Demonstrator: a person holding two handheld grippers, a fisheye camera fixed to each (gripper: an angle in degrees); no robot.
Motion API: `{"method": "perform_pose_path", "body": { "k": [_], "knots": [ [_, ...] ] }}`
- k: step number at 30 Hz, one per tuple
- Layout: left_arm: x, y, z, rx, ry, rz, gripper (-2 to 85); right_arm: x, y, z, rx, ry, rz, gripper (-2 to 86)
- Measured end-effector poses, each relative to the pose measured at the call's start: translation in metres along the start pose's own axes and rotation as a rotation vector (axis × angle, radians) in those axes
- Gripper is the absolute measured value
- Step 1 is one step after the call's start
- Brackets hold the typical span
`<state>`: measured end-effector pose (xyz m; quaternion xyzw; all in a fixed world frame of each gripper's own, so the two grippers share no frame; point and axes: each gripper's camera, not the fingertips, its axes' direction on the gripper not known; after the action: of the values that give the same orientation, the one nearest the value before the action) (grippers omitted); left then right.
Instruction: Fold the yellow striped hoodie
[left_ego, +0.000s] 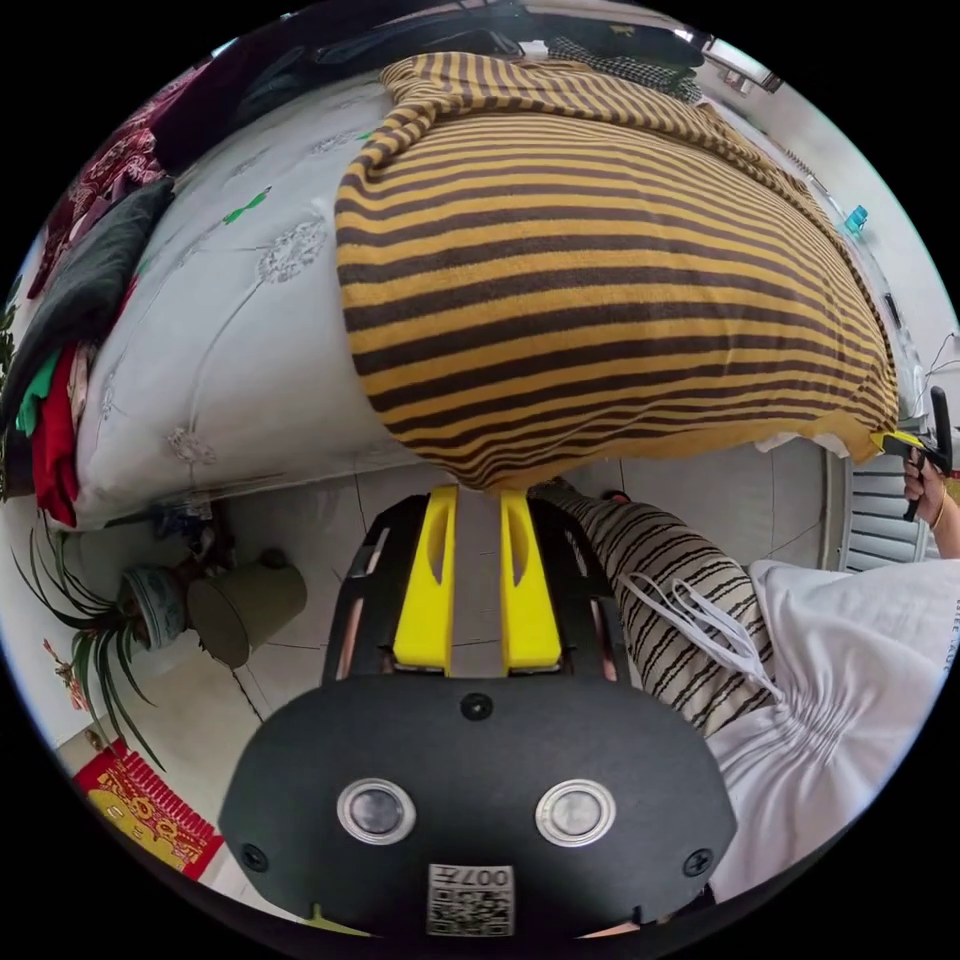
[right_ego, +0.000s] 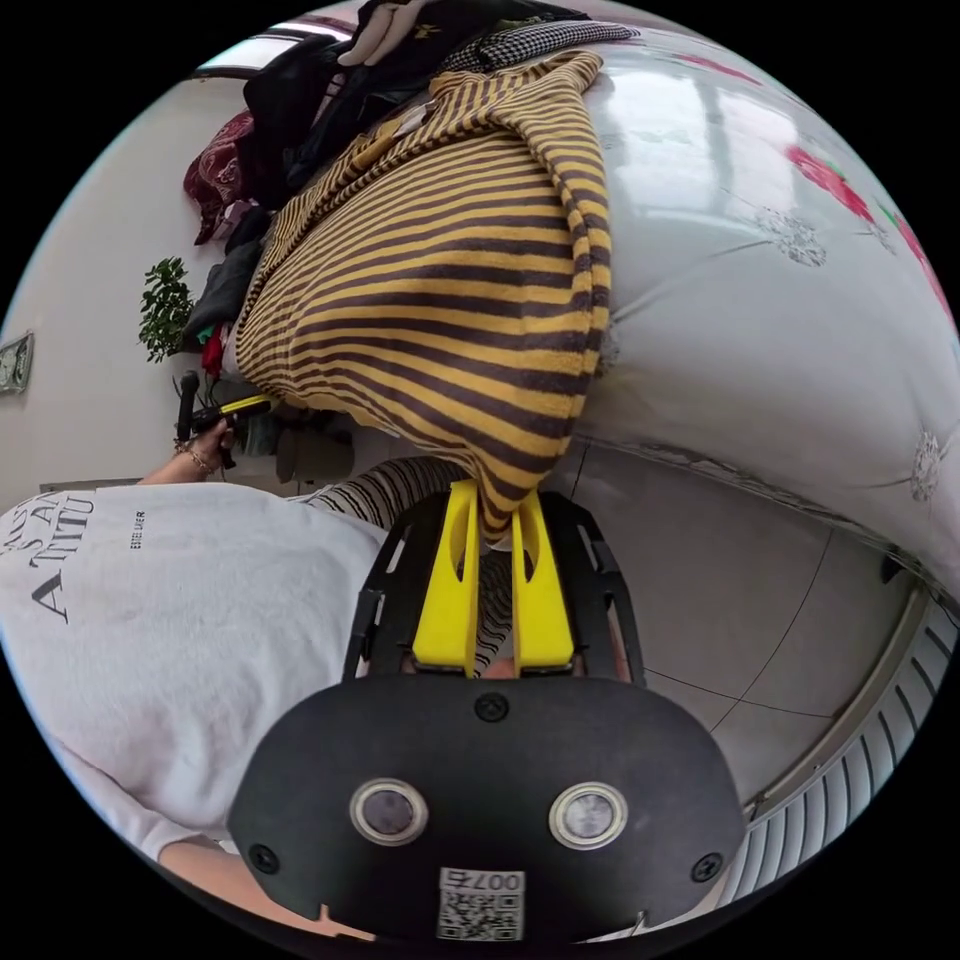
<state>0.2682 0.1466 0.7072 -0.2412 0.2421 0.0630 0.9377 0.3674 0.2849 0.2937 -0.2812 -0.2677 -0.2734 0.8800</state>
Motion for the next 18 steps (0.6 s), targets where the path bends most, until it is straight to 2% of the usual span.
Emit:
{"method": "perform_pose_path", "body": {
  "k": [10, 18],
  "knots": [
    [0.009, -0.027, 0.019, -0.032, 0.012, 0.054, 9.9, -0.004, -0.014, 0.008, -0.052, 0.037, -0.024, 0.9],
    [0.013, -0.028, 0.02, -0.058, -0.006, 0.057, 3.9, -0.001, -0.009, 0.011, -0.06, 0.022, -0.033, 1.1]
  ]
}}
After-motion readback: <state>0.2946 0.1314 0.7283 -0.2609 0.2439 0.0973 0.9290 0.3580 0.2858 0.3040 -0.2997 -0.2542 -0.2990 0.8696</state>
